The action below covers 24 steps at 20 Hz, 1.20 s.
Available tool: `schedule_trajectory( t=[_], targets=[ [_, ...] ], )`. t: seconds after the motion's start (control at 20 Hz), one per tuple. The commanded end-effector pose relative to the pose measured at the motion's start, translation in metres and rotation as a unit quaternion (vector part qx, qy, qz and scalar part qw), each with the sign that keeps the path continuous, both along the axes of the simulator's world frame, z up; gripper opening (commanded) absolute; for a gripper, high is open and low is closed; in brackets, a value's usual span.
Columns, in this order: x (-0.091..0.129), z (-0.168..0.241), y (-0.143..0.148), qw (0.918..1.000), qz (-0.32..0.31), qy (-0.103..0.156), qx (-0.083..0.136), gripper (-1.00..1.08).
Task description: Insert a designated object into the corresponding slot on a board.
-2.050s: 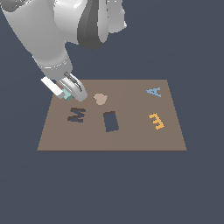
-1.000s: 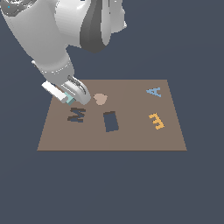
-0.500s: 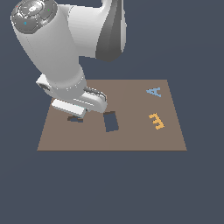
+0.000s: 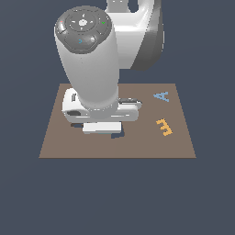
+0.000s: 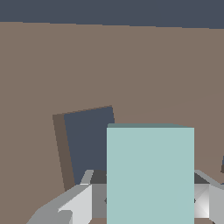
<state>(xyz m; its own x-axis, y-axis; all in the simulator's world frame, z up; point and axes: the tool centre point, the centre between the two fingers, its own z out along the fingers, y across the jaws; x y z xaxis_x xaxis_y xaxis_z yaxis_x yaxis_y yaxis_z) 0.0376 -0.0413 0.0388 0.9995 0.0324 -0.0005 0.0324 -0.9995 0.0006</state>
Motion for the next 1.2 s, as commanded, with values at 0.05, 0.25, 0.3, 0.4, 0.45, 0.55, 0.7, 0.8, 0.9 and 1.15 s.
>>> schedule_trajectory(
  t=[0.05, 0.25, 0.3, 0.4, 0.45, 0.55, 0.7, 0.8, 0.9, 1.15],
  targets=[
    [0.006, 0.001, 0.020, 0.9990, 0.046, 0.000, 0.000, -1.00],
    [0.009, 0.002, 0.033, 0.9971, 0.076, 0.000, 0.000, -1.00],
    [0.009, 0.002, 0.035, 0.9968, 0.080, 0.000, 0.000, -1.00],
    [0.009, 0.002, 0.038, 0.9964, 0.085, 0.000, 0.000, -1.00],
    [0.009, 0.002, 0.038, 0.9963, 0.086, 0.000, 0.000, -1.00],
    [0.008, 0.002, 0.037, 0.9964, 0.084, 0.000, 0.000, -1.00],
    [0.008, 0.000, 0.038, 0.9965, 0.084, 0.001, 0.000, -1.00],
    [0.008, -0.005, 0.037, 0.9964, 0.084, 0.000, 0.000, -1.00],
    [0.008, -0.008, 0.037, 0.9964, 0.084, 0.000, 0.000, -1.00],
    [0.008, -0.008, 0.037, 0.9964, 0.084, 0.000, 0.000, 1.00]
  ],
)
